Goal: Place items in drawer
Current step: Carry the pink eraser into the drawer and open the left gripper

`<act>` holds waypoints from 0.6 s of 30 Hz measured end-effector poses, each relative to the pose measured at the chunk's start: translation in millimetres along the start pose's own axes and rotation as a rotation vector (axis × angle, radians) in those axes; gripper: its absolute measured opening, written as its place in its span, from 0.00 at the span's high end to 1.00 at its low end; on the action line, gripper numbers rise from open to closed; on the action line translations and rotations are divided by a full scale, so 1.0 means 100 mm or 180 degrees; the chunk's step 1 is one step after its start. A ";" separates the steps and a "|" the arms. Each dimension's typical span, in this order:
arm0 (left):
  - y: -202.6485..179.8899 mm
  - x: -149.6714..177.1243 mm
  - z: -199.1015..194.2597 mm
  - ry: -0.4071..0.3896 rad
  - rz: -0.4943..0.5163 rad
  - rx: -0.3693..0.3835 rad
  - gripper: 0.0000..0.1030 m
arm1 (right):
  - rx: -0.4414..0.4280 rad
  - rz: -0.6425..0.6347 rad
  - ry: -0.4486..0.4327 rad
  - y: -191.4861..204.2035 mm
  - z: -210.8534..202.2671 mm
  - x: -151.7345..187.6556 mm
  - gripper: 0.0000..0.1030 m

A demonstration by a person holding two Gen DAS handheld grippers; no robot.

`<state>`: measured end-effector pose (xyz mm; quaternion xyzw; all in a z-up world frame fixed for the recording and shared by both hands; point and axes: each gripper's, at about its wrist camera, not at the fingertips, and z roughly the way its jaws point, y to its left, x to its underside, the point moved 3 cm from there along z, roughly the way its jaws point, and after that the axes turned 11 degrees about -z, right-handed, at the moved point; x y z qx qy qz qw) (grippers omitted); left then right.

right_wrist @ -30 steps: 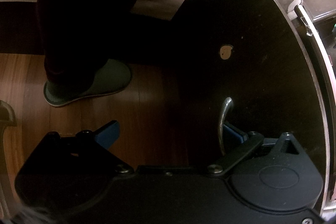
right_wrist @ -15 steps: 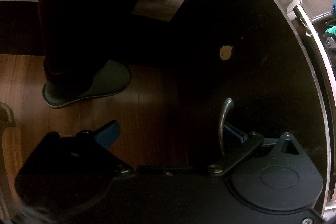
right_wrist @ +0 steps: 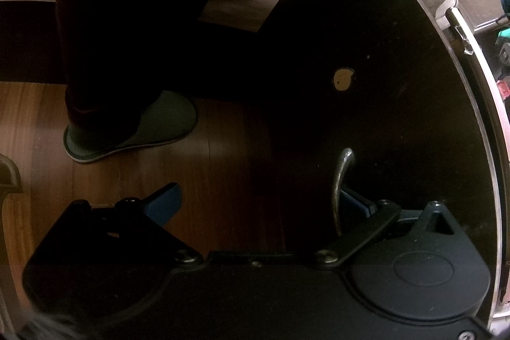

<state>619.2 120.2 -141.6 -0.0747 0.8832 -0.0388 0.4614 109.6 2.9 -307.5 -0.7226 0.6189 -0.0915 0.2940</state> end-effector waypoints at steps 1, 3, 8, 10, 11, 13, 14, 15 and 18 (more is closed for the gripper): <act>0.01 0.01 -0.05 -0.0006 -0.0004 0.0003 0.57 | 0.0000 0.0000 0.0003 0.00 0.00 0.00 0.00; 0.05 0.11 -0.24 -0.0029 -0.0021 0.0007 0.57 | 0.0001 0.0004 0.0010 0.00 0.01 -0.01 0.00; 0.04 0.40 -0.68 -0.0040 0.0033 0.0031 0.57 | 0.0011 -0.0019 0.0025 0.02 0.02 0.00 0.00; 0.03 0.49 -0.83 -0.0047 0.0005 0.0060 0.57 | 0.0012 -0.0036 0.0029 0.02 0.02 0.00 0.00; 0.02 0.53 -0.92 -0.0047 -0.0006 0.0080 0.57 | 0.0013 -0.0044 0.0030 0.02 0.02 0.00 0.00; -0.01 0.61 -1.11 -0.0036 -0.0026 0.0124 0.57 | 0.0018 -0.0060 0.0035 0.02 0.02 0.01 0.00; -0.02 0.65 -1.20 -0.0030 -0.0045 0.0145 0.57 | 0.0020 -0.0068 0.0039 0.02 0.02 0.01 0.00; -0.05 0.69 -1.30 -0.0025 -0.0057 0.0163 0.57 | 0.0022 -0.0076 0.0047 0.02 0.02 0.01 0.00; -0.12 0.82 -1.61 0.0006 -0.0079 0.0246 0.57 | 0.0030 -0.0102 0.0065 0.02 0.03 0.00 0.00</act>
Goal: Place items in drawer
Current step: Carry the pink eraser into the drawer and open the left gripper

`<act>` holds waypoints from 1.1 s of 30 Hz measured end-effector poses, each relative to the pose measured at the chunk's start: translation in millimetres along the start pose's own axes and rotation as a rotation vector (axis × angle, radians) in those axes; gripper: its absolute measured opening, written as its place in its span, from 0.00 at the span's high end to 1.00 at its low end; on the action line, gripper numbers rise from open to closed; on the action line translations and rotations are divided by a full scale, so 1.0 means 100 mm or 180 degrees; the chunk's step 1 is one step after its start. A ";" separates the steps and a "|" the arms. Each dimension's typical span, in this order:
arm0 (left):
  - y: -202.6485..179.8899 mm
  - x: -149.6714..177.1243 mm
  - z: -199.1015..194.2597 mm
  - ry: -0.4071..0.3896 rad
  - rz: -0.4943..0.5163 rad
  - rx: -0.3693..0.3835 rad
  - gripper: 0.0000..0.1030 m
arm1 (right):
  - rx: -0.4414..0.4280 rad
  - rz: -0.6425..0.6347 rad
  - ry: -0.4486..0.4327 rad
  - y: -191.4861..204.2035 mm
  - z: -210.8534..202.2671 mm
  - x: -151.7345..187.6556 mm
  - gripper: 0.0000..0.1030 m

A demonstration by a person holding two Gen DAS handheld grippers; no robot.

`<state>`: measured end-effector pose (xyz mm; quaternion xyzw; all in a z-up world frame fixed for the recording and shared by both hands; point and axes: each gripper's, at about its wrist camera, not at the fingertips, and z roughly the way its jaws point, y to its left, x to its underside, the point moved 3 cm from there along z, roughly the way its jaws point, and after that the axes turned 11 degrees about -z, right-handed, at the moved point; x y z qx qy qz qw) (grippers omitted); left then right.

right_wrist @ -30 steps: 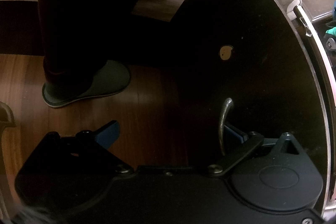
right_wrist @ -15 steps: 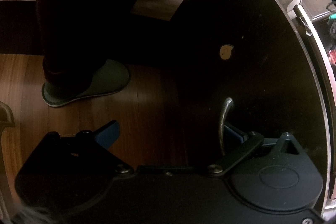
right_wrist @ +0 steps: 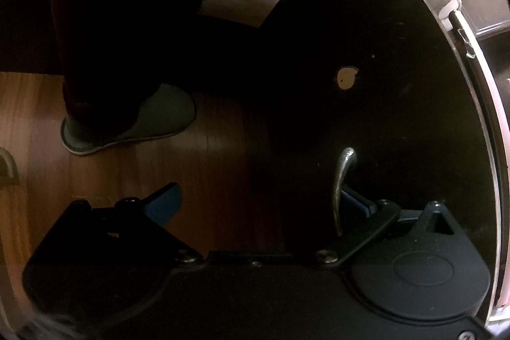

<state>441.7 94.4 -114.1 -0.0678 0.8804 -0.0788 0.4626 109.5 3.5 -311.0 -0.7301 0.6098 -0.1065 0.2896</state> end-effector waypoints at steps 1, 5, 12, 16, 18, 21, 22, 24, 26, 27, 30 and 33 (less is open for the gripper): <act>-0.04 0.04 -0.10 0.0007 -0.0002 0.0024 0.57 | 0.0003 -0.0009 0.0005 0.00 0.00 0.00 0.00; -0.13 0.27 -0.41 0.0095 -0.0051 0.0085 0.57 | -0.0007 -0.0002 0.0033 -0.01 0.01 -0.01 0.00; -0.27 0.91 -0.77 0.0475 -0.0184 0.0150 0.57 | 0.0004 -0.0030 0.0021 -0.01 0.00 0.02 0.00; -0.32 1.32 -0.74 0.0783 -0.0299 0.0160 0.57 | 0.0017 -0.0058 0.0020 -0.01 0.01 0.03 0.00; -0.38 1.51 -0.69 0.0976 -0.0264 0.0205 0.57 | 0.0027 -0.0082 0.0022 -0.01 0.01 0.04 0.00; -0.49 1.76 -0.59 0.1243 -0.0135 0.0242 0.57 | 0.0027 -0.0084 0.0026 -0.03 0.01 0.03 0.00; -0.52 1.83 -0.56 0.1314 -0.0104 0.0249 0.57 | 0.0025 -0.0081 0.0028 -0.03 0.01 0.02 0.00; -0.56 1.91 -0.47 0.1386 -0.0112 0.0233 0.57 | 0.0027 -0.0082 0.0028 -0.03 0.01 0.03 0.00; -0.59 1.95 -0.38 0.1411 -0.0126 0.0200 0.57 | 0.0030 -0.0087 0.0026 -0.03 0.01 0.03 0.00; -0.59 1.96 -0.33 0.1411 -0.0128 0.0197 0.57 | 0.0030 -0.0088 0.0024 -0.03 0.01 0.03 0.00; -0.65 2.07 -0.19 0.1613 -0.0014 0.0185 0.54 | 0.0030 -0.0093 0.0021 -0.03 0.01 0.04 0.00; -0.71 2.13 -0.17 0.1714 0.0070 0.0207 0.31 | 0.0030 -0.0098 0.0020 -0.02 0.01 0.03 0.00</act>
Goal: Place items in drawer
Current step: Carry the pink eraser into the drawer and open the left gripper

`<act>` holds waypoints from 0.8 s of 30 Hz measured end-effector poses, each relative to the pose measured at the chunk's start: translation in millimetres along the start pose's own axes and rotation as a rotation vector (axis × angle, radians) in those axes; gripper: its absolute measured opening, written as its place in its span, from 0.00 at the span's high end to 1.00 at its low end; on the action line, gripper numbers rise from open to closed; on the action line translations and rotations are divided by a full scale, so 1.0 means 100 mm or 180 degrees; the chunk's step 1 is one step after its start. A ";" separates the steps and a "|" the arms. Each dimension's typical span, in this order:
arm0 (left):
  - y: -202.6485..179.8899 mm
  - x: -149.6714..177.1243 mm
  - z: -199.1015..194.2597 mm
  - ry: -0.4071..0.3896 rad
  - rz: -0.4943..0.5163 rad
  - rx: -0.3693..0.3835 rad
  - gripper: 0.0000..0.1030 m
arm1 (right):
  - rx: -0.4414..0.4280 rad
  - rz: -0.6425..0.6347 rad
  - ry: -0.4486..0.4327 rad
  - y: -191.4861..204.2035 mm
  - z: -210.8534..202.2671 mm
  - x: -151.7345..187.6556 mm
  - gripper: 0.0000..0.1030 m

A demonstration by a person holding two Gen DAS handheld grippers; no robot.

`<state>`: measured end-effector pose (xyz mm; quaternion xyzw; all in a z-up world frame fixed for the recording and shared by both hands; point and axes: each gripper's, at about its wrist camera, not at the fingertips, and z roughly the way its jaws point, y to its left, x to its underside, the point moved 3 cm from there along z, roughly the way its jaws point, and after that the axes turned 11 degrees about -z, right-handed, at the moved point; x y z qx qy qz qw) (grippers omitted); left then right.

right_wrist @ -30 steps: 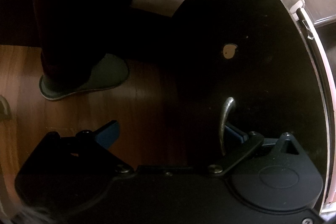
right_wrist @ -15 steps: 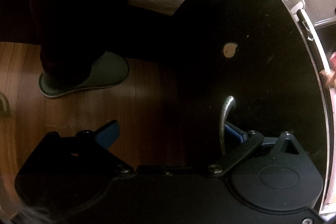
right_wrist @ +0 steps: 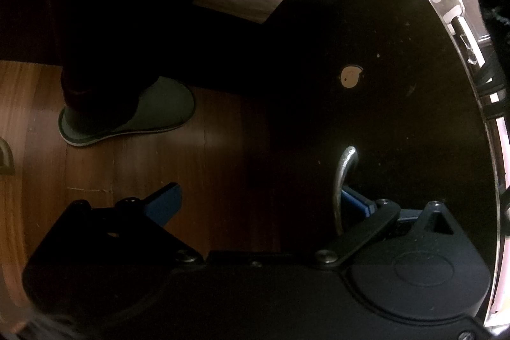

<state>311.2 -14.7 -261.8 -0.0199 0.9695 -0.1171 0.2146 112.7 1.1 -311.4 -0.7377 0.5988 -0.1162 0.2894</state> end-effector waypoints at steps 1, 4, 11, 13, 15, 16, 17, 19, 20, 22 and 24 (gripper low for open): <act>-0.02 0.01 -0.02 -0.0009 0.0023 0.0048 0.28 | 0.0000 -0.0001 0.0000 0.00 0.00 0.00 0.00; -0.05 0.05 -0.09 -0.0043 0.0057 0.0031 0.28 | -0.0003 -0.0003 0.0006 0.00 0.00 0.00 0.00; -0.18 -0.02 -0.33 -0.0039 0.0139 -0.0335 0.27 | -0.0009 -0.0006 0.0024 0.00 0.00 -0.01 0.00; -0.20 -0.04 -0.39 -0.0051 0.0202 -0.0481 0.22 | -0.0011 -0.0008 0.0029 0.00 0.00 -0.02 0.00; -0.21 -0.06 -0.43 -0.0045 0.0215 -0.0559 0.20 | -0.0014 -0.0007 0.0035 0.00 0.00 -0.02 0.00; -0.21 -0.06 -0.44 -0.0047 0.0214 -0.0584 0.20 | -0.0015 -0.0005 0.0039 0.00 0.00 -0.02 0.00; -0.21 -0.06 -0.45 -0.0054 0.0231 -0.0617 0.20 | -0.0017 -0.0003 0.0041 0.00 0.00 -0.02 0.00; -0.22 -0.06 -0.48 -0.0068 0.0254 -0.0674 0.20 | -0.0020 0.0000 0.0046 -0.01 0.01 -0.02 0.00; -0.22 -0.07 -0.49 -0.0072 0.0244 -0.0680 0.20 | -0.0022 0.0002 0.0050 -0.01 0.01 -0.02 0.00; -0.22 -0.07 -0.50 -0.0070 0.0228 -0.0692 0.20 | -0.0024 0.0002 0.0053 -0.01 0.01 -0.02 0.00; -0.23 -0.08 -0.51 -0.0077 0.0217 -0.0691 0.20 | -0.0024 -0.0001 0.0054 0.00 0.01 -0.02 0.00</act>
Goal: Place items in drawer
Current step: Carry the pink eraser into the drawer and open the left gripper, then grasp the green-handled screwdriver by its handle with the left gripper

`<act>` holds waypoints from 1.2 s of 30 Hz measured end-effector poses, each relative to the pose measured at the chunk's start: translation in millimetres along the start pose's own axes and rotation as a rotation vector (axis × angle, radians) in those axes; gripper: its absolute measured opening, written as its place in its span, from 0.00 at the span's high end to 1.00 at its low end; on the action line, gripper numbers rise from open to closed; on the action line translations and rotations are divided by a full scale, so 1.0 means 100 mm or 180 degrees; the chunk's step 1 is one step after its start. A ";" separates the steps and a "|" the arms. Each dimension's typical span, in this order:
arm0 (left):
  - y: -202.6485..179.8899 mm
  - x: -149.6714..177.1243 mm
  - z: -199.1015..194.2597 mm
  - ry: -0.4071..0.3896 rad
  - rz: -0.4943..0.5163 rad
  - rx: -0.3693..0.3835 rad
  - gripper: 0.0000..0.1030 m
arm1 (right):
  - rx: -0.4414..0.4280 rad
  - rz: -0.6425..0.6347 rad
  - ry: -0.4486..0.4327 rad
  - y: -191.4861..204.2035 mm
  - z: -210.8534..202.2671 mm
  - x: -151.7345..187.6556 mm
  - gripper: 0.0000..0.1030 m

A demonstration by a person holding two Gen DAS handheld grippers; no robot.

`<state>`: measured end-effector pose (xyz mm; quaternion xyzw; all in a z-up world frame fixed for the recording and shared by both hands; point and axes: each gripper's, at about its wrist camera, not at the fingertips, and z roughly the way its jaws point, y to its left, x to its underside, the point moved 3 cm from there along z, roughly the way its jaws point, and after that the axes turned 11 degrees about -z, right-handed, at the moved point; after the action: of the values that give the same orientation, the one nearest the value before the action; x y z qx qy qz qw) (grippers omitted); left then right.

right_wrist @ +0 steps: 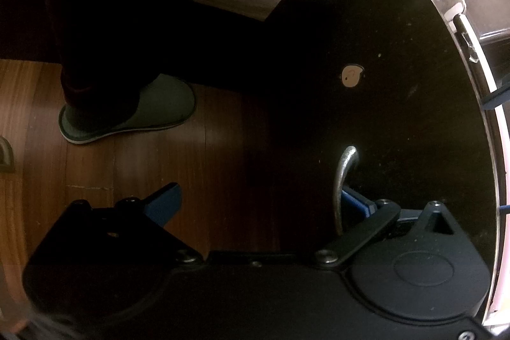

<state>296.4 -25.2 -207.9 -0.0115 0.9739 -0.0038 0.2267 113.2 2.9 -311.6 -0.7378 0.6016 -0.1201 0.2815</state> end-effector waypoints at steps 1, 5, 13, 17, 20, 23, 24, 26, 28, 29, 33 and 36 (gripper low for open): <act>-0.01 -0.01 -0.01 -0.0004 0.0000 0.0010 0.20 | 0.0000 -0.0001 0.0000 0.00 0.00 0.00 0.00; -0.01 -0.06 -0.05 -0.0056 -0.0002 0.0037 0.20 | -0.0001 -0.0006 0.0003 0.00 0.00 0.01 0.00; 0.10 -0.42 -0.25 -0.0525 -0.0192 0.0179 0.20 | -0.0016 0.0003 0.0010 0.00 0.01 0.01 0.00; 0.20 -0.72 -0.40 -0.0947 -0.0295 0.0223 0.20 | -0.0012 0.0001 0.0004 0.00 0.01 0.01 0.00; 0.29 -1.01 -0.38 -0.1131 -0.0303 0.0186 0.20 | -0.0016 0.0017 0.0004 0.00 0.01 0.00 0.00; 0.39 -1.33 -0.32 -0.1282 -0.0304 0.0161 0.20 | -0.0017 0.0029 -0.0007 -0.01 0.00 0.00 0.00; 0.43 -1.45 -0.28 -0.1331 -0.0290 0.0153 0.20 | -0.0018 0.0031 -0.0014 -0.01 0.00 0.01 0.00; 0.48 -1.64 -0.19 -0.1389 -0.0280 0.0167 0.20 | -0.0026 0.0042 -0.0029 -0.02 -0.01 0.01 0.00; 0.53 -1.84 -0.09 -0.1434 -0.0240 0.0194 0.26 | -0.0032 0.0058 -0.0048 -0.03 -0.02 0.01 0.00; 0.54 -1.94 -0.04 -0.1453 -0.0203 0.0184 0.31 | -0.0033 0.0058 -0.0056 -0.03 -0.02 0.02 0.00; 0.58 -2.31 0.21 -0.1472 -0.0179 0.0239 0.44 | -0.0023 0.0035 -0.0080 -0.02 -0.02 0.02 0.00; 0.65 -2.57 0.45 -0.1459 -0.0225 0.0247 0.55 | -0.0019 0.0035 -0.0090 -0.02 -0.03 0.01 0.00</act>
<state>545.5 46.3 -135.2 -0.0374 0.8951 -0.0465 0.4419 114.0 1.0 -308.6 -0.7370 0.6019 -0.1063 0.2884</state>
